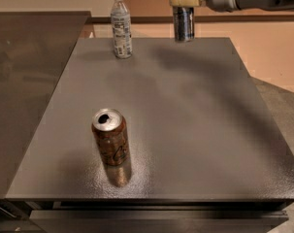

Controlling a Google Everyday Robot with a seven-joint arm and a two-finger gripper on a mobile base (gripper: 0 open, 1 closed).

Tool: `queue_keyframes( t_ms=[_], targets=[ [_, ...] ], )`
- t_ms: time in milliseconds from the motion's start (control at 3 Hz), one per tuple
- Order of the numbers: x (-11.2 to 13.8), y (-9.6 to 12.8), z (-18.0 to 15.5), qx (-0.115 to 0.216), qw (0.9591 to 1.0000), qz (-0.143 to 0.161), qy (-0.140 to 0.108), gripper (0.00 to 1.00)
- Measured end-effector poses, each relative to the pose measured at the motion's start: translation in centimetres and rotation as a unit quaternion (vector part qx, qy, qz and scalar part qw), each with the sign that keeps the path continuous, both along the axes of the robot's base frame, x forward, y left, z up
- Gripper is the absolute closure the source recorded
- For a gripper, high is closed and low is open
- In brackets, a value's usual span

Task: Place redbull can upright

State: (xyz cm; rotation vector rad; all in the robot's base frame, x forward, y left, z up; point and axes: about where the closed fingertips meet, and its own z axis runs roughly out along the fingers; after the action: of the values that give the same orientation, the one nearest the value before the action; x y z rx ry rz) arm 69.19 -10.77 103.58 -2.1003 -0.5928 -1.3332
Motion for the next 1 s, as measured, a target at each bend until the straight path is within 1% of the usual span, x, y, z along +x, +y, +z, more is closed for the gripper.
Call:
queue_keyframes(
  t_ms=[333, 667, 1000],
  targets=[
    [-0.09, 0.11, 0.18, 0.011, 0.9989, 0.019, -0.042, 1.0],
    [-0.31, 0.12, 0.46, 0.016, 0.9968, 0.028, -0.073, 1.0],
    [-0.31, 0.13, 0.46, 0.016, 0.9968, 0.028, -0.073, 1.0]
  ],
)
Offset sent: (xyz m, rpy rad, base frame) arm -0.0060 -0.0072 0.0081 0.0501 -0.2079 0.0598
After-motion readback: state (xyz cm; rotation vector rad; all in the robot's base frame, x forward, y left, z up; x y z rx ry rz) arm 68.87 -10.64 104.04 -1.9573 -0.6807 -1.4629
